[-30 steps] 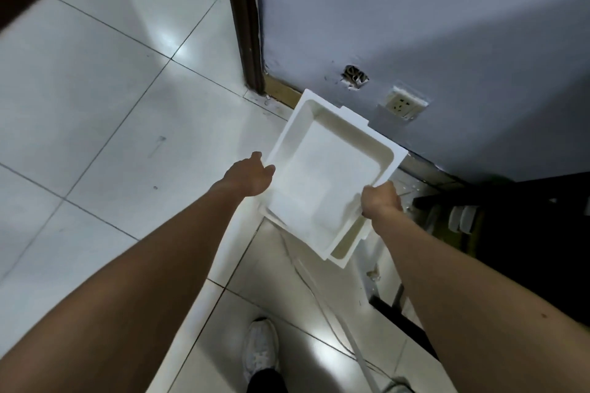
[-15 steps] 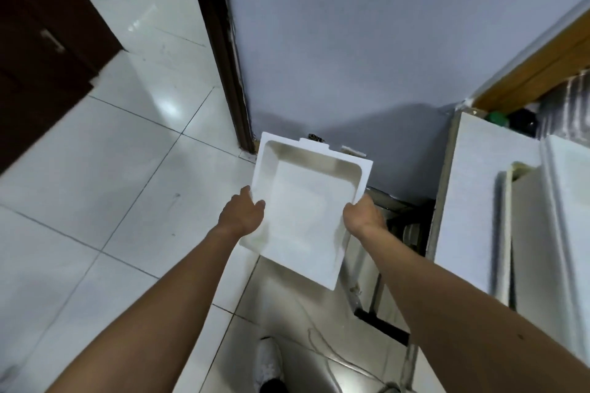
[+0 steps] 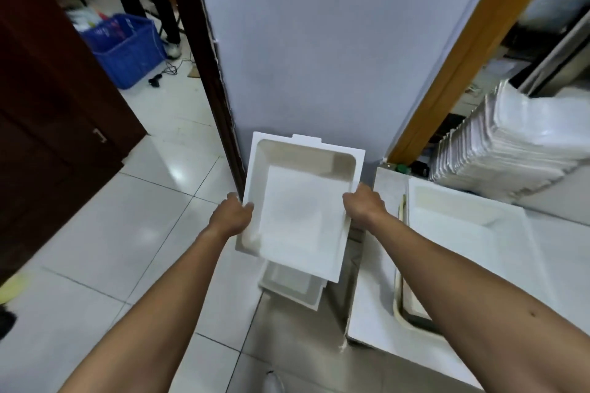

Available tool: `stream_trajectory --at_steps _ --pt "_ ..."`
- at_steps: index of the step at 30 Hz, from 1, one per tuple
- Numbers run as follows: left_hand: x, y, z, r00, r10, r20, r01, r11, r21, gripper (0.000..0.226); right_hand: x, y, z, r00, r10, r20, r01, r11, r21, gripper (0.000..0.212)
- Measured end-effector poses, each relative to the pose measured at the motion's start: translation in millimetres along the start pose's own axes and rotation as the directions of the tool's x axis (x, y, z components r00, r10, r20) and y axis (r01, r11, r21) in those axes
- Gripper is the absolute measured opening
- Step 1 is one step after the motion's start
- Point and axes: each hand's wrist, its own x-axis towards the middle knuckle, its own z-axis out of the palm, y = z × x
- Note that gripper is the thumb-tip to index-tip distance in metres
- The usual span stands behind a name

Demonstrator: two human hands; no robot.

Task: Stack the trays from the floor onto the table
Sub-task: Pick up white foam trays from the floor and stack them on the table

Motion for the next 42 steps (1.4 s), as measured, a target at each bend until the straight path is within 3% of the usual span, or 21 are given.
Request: stream_trajectory --at_steps 12,17,32,37,42 --pt "-120.3 104.4 -33.5 0.956 0.211 -0.204 -0.224 0.974 -0.043 0.042 -72.2 -3.0 -158.6 0.989 -0.133 -0.068 0.145 0.964 0.224 0.037" --pt "-155.8 148.9 -35.9 0.902 0.338 -0.268 -0.350 0.937 0.003 0.029 -100.1 13.1 -210.0 0.972 -0.159 -0.170 0.202 0.940 0.275 0.024" --pt "-202.6 242.3 22.7 0.829 0.531 -0.177 -0.528 0.847 0.070 0.021 -131.3 112.4 -312.3 0.941 -0.058 -0.334 0.173 0.929 0.327 0.019" --pt "-203.9 258.2 55.5 0.797 0.576 -0.183 -0.567 0.817 0.103 0.008 -131.3 147.4 -315.6 0.917 -0.002 -0.399 0.117 0.958 0.262 0.030" --pt "-204.8 265.9 81.2 0.806 0.564 -0.179 -0.555 0.826 0.101 0.009 -134.0 170.8 -312.5 0.889 0.017 -0.457 0.079 0.978 0.190 0.047"
